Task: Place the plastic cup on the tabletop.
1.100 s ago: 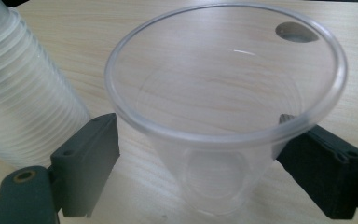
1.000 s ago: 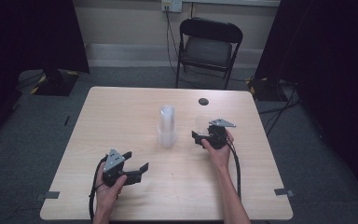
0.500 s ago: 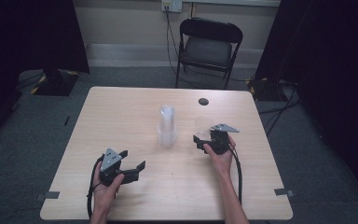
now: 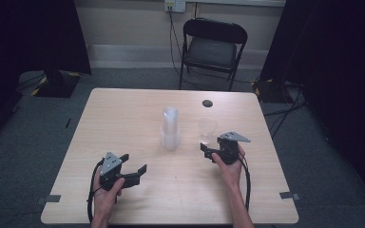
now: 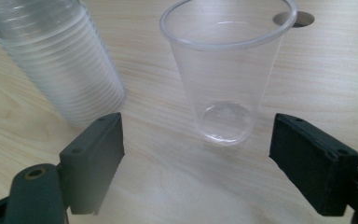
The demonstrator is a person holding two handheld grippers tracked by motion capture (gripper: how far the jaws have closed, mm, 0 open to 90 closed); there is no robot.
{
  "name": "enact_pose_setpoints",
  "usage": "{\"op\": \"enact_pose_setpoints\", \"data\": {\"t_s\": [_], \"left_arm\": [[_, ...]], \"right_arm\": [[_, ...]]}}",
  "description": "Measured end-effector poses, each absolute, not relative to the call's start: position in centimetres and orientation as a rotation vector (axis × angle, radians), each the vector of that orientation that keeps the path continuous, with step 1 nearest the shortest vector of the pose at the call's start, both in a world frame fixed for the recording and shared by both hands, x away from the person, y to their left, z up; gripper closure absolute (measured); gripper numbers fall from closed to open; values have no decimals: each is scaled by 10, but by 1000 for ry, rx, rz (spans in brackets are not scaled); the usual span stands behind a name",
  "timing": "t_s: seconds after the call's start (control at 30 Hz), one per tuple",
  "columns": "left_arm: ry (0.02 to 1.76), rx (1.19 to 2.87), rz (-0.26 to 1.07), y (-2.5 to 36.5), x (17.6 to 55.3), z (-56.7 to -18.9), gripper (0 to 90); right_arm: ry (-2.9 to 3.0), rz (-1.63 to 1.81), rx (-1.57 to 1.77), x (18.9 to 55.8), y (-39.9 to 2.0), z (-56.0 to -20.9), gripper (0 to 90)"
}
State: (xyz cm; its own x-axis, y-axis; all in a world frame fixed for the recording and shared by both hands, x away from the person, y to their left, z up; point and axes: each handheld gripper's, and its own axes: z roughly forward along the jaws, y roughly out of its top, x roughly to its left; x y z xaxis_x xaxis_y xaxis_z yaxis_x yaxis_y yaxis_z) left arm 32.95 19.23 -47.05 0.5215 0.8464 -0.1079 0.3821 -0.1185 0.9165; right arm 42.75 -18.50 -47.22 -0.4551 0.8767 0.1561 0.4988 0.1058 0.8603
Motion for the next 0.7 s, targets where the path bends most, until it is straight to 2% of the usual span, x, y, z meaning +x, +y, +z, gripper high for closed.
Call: {"op": "enact_pose_setpoints", "data": {"t_s": [0.53,0.7], "left_arm": [[1103,1686,537,205,325,-479,156],[1102,1713,577,203,321,-479,156]], "right_arm": [[1958,1356,1339,372,-188,-464,189],[1909,1412,1332,348,-185,-466,189]]}}
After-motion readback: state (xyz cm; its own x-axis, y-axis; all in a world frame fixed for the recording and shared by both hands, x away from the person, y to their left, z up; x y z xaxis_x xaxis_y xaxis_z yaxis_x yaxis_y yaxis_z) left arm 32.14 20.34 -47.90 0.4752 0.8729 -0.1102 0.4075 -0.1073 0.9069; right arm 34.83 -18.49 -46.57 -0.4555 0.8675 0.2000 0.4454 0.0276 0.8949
